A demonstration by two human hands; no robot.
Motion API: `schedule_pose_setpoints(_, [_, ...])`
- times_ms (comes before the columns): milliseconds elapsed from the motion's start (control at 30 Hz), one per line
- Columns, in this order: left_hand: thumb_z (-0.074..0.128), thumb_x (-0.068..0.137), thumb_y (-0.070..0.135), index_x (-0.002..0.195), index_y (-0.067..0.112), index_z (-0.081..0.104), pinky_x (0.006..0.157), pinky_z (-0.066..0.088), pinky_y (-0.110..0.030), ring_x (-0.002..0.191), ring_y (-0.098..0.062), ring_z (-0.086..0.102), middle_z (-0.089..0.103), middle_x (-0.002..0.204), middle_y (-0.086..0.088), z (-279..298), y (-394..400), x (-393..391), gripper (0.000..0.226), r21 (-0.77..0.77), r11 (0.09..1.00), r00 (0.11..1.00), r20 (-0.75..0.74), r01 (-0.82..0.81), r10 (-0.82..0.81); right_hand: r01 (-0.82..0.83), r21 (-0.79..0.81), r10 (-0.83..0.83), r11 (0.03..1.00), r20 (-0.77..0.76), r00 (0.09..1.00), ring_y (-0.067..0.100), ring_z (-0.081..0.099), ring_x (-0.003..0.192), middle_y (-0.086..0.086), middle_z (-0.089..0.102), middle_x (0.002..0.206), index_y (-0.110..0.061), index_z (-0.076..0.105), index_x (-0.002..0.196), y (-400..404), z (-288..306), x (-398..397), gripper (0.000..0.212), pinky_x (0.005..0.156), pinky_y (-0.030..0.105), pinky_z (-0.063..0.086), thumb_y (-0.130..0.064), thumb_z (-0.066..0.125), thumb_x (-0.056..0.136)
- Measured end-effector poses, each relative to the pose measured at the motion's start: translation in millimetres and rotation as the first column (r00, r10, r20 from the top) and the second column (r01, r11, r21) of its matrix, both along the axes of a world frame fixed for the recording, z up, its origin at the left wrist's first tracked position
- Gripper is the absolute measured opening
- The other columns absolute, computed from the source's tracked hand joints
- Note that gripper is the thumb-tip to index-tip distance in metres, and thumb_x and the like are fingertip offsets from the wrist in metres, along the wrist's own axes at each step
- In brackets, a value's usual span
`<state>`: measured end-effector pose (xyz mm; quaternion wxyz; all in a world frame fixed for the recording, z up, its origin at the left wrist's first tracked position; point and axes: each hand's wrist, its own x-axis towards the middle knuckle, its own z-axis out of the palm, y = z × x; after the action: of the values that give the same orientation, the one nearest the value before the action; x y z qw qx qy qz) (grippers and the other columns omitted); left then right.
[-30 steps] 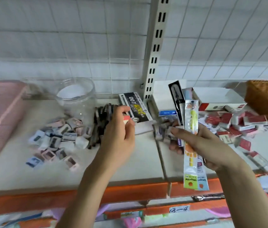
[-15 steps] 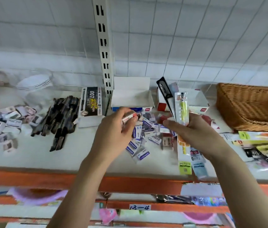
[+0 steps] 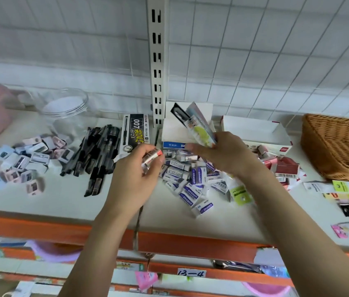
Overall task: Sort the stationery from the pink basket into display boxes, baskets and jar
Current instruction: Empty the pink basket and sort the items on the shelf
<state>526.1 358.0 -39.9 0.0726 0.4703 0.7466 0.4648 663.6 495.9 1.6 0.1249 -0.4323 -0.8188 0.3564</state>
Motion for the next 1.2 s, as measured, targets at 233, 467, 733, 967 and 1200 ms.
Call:
schedule_pose_setpoints(233, [0.06,0.09,0.023,0.104,0.017,0.062,0.059,0.043,-0.013,0.067,0.0,0.059,0.061,0.081,0.019,1,5,-4,0.015,-0.021,0.997,0.998,-0.013,0.068,-0.068,0.054,-0.053,-0.057,0.997,-0.065,0.996,0.01,0.048,0.041,0.001,0.056,0.057,-0.016,0.054,0.07,0,3,6,0.036,0.049,0.023,0.04,-0.045,0.056,0.09])
schedule_pose_setpoints(467, [0.048,0.092,-0.003,0.128,0.007,0.054,0.078,0.044,-0.012,0.086,-0.013,0.057,0.049,0.108,0.0,10,33,24,0.038,-0.02,0.972,0.97,-0.055,0.235,-0.236,0.259,-0.211,-0.31,0.943,-0.261,0.914,0.013,0.052,0.041,0.0,0.064,0.054,-0.001,0.051,0.096,2,8,71,0.026,0.038,0.017,0.037,-0.027,0.049,0.097])
schedule_pose_setpoints(733, [0.064,0.086,0.007,0.118,0.012,0.064,0.083,0.04,-0.012,0.093,-0.011,0.058,0.064,0.11,0.003,19,93,121,0.033,0.014,0.942,0.93,-0.164,0.335,-0.329,0.299,-0.314,-0.407,0.901,-0.376,0.832,0.019,0.059,0.058,0.012,0.057,0.071,-0.007,0.061,0.089,10,7,168,0.021,0.045,0.018,0.047,-0.026,0.054,0.094])
schedule_pose_setpoints(967, [0.063,0.081,-0.003,0.112,0.013,0.067,0.089,0.048,-0.034,0.097,-0.024,0.064,0.07,0.106,-0.004,10,126,167,0.035,-0.119,0.989,0.874,-0.467,0.091,-0.137,0.224,-0.371,-0.361,0.901,-0.357,0.861,0.008,0.062,0.052,0.011,0.062,0.071,0.003,0.063,0.093,36,4,226,0.028,0.047,0.017,0.044,-0.024,0.057,0.092])
schedule_pose_setpoints(1200, [0.047,0.095,0.013,0.148,0.02,0.026,0.11,0.033,-0.045,0.126,-0.02,0.048,0.042,0.145,-0.001,7,112,180,0.057,-0.346,0.932,0.884,-0.397,0.106,-0.247,0.105,-0.376,-0.241,0.921,-0.336,0.91,0.004,0.061,0.054,0.005,0.066,0.072,-0.005,0.065,0.093,47,-6,242,0.014,0.048,0.012,0.044,-0.015,0.055,0.094])
